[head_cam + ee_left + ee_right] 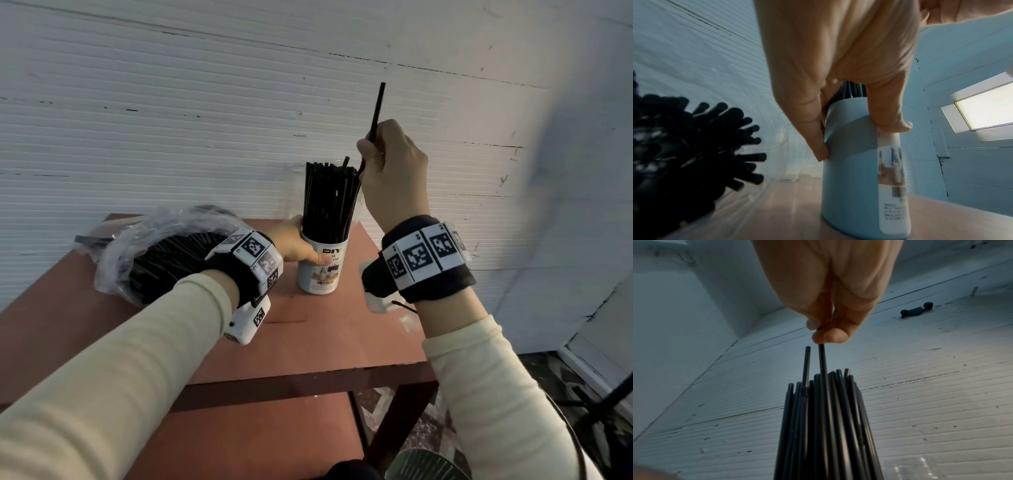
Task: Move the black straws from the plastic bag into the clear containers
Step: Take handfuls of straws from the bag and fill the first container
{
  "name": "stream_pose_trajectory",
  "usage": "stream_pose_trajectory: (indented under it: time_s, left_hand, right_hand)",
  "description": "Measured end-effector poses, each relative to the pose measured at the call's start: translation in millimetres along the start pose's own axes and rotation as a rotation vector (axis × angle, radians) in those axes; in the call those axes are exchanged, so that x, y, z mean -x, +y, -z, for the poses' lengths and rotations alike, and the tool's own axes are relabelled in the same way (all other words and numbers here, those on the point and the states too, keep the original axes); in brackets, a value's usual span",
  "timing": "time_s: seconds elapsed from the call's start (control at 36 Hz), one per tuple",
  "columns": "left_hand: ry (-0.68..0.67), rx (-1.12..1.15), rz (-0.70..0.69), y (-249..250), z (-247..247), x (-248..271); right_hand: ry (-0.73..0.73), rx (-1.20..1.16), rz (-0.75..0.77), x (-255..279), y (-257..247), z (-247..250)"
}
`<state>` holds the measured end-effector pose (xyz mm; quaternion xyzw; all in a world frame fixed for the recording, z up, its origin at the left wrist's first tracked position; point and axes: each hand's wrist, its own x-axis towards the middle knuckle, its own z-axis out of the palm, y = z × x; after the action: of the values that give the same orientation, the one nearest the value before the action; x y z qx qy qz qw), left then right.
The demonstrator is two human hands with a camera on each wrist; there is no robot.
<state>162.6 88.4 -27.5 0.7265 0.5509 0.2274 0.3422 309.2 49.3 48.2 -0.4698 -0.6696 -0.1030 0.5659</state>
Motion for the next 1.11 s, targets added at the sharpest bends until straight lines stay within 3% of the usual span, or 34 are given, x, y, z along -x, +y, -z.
stream_pose_trajectory:
  time_s: [0.75,0.89,1.06,1.11]
  left_hand:
    - [0.011,0.014,0.032,-6.4,-1.5,-6.9]
    - [-0.019,0.016,0.004,-5.6,0.2,-4.6]
    - [-0.07,0.037,-0.039,-3.0,2.6,-1.9]
    - [-0.086,0.027,-0.065,-1.2,2.4,-0.4]
  right_hand:
    - [-0.071,-0.085,-0.104,15.2,4.1,2.0]
    - [-0.231,-0.025,-0.145,31.4,14.4,-12.6]
    - [-0.239,-0.029,-0.172,42.1,18.6,-15.9]
    - [-0.347,0.055,-0.216,42.0,23.9,-18.0]
